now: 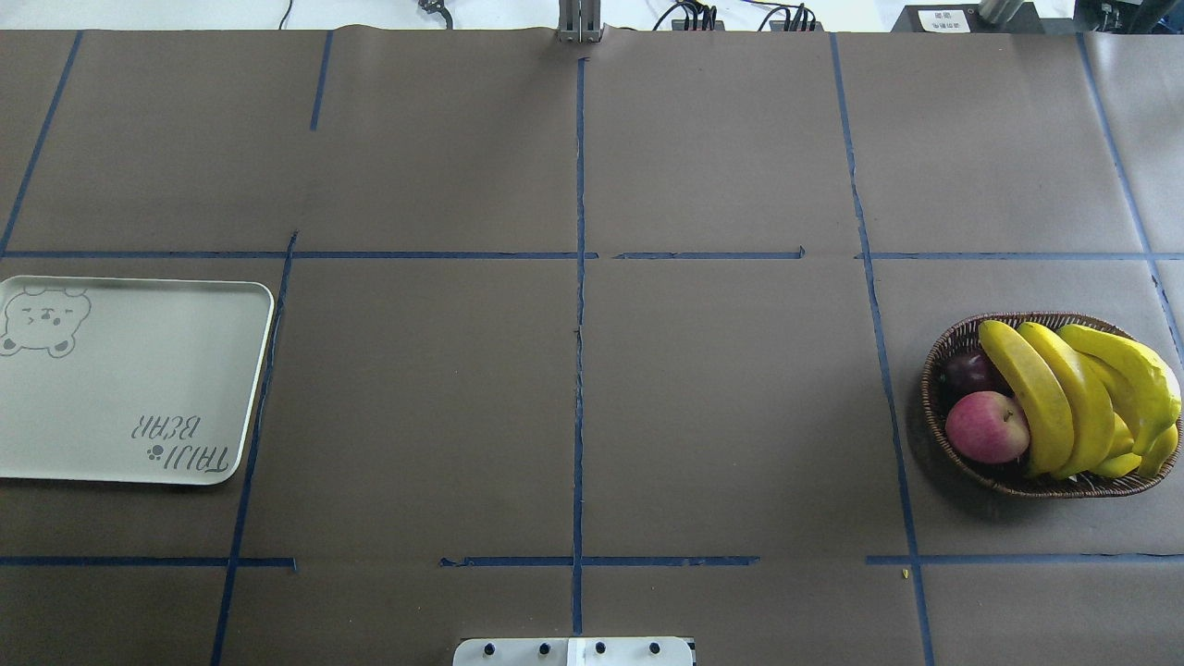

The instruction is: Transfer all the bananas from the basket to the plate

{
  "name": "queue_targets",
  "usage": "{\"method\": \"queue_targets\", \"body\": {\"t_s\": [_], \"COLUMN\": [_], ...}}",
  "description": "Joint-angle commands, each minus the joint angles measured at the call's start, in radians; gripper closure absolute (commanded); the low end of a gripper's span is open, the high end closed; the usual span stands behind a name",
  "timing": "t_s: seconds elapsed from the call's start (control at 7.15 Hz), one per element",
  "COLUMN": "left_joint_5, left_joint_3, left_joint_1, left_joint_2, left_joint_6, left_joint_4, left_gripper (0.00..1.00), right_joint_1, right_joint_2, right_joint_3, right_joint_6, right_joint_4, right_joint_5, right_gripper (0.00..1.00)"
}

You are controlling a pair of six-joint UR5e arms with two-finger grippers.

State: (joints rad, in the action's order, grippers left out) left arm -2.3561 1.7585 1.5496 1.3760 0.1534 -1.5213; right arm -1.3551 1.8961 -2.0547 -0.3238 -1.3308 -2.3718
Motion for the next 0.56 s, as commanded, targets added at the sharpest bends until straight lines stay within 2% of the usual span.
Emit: {"method": "queue_targets", "body": {"t_s": [0.0,0.42], "left_joint_5": [0.0,0.001], "left_joint_3": [-0.002,-0.004], "left_joint_1": [0.001,0.0], "left_joint_2": [0.0,0.0], "left_joint_6": [0.0,-0.002], "left_joint_4": [0.0,0.001], "left_gripper": [0.0,0.0], "right_joint_1": [0.13,0.232], "right_joint_2": [0.046,0.058], "right_joint_3": [0.001,0.01], "right_joint_6": [-0.232,-0.328], "right_joint_4": [0.174,0.216], "right_joint_5": [0.071,0.143], "right_gripper": [0.01,0.02]}}
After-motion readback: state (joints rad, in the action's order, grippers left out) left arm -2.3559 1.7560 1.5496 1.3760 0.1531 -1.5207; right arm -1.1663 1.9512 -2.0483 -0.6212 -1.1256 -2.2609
